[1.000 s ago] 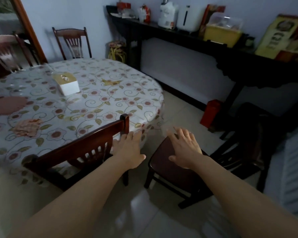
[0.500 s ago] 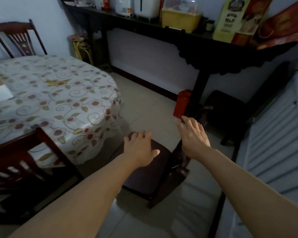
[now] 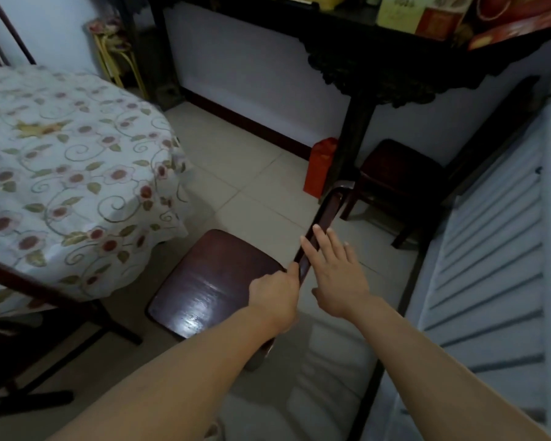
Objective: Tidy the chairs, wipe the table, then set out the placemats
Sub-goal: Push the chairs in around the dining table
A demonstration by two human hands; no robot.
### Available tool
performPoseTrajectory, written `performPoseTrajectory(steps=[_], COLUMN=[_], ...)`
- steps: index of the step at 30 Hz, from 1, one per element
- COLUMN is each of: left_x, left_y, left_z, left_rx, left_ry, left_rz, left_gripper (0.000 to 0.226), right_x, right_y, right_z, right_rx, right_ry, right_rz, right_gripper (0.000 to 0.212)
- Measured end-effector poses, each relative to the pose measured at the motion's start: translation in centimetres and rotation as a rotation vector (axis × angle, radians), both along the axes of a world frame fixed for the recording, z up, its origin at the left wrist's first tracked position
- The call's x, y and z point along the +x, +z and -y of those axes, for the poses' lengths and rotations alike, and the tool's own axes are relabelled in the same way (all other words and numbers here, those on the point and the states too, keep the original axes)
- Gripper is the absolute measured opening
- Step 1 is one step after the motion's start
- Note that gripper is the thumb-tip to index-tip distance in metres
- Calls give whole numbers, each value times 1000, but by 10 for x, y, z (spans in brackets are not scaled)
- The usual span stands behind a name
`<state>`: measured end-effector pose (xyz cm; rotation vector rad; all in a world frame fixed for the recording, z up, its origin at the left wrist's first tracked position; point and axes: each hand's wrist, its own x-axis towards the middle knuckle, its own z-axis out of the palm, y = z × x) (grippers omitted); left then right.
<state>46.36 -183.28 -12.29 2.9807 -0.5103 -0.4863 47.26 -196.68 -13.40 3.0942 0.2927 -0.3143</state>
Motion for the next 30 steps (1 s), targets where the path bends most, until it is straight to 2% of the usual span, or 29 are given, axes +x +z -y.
performPoseTrajectory(steps=[7, 14, 17, 20, 22, 25, 28, 30], left_x=[34, 106, 135, 156, 164, 172, 175, 177], left_y=[26, 72, 85, 88, 88, 83, 77, 73], left_z=[-35, -132, -179, -220, -242, -274, -307, -328], left_rx=[-23, -72, -92, -38, -8, 43, 103, 95], left_ry=[34, 118, 180, 277, 348, 462, 522, 573], left_rz=[-44, -92, -64, 17, 82, 140, 115, 94], left_gripper=[53, 51, 45, 48, 51, 49, 43, 41], right_x=[34, 114, 150, 182, 204, 237, 267, 283], right_y=[12, 42, 52, 61, 64, 68, 70, 74], right_z=[-28, -111, -151, -182, -199, -227, -260, -279], right_rx=[27, 18, 13, 48, 49, 96, 63, 94], right_ry=[77, 249, 333, 443, 517, 607, 733, 731], right_rz=[40, 175, 267, 298, 296, 254, 161, 40], right_gripper=[91, 85, 84, 83, 81, 66, 62, 57])
